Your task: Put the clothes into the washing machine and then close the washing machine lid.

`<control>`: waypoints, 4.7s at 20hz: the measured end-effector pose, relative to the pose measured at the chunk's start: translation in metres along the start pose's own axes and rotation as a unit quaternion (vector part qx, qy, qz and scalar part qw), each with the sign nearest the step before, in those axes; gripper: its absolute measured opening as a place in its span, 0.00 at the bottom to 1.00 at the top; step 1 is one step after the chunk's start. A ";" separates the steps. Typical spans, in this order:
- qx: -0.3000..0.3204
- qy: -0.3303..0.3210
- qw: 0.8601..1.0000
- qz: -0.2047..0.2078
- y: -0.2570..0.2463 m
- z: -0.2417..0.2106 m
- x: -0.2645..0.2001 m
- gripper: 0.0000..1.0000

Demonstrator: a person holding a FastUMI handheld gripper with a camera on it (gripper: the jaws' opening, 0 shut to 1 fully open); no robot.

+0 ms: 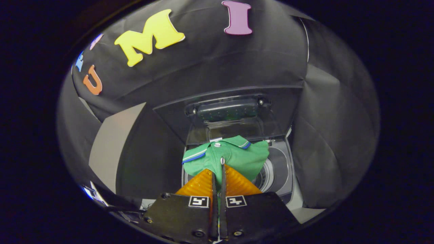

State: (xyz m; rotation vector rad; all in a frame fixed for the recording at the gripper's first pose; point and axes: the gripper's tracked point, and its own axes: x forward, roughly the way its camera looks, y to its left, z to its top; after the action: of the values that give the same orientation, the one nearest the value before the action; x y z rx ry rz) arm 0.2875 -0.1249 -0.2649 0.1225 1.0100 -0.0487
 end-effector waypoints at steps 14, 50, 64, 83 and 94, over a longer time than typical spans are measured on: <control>-0.025 0.025 0.998 -0.042 -0.014 -0.025 0.079 0.05; -0.059 -0.096 0.986 -0.121 0.061 -0.006 -0.101 0.73; -0.099 -0.164 0.978 -0.081 0.070 0.159 -0.047 0.76; -0.116 -0.122 0.981 -0.100 0.027 0.204 0.074 0.82; -0.088 -0.117 0.983 -0.109 0.012 0.170 0.074 1.00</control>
State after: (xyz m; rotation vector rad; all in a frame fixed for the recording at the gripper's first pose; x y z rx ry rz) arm 0.4712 -0.1325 -0.2376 -0.1542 0.7847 -0.1696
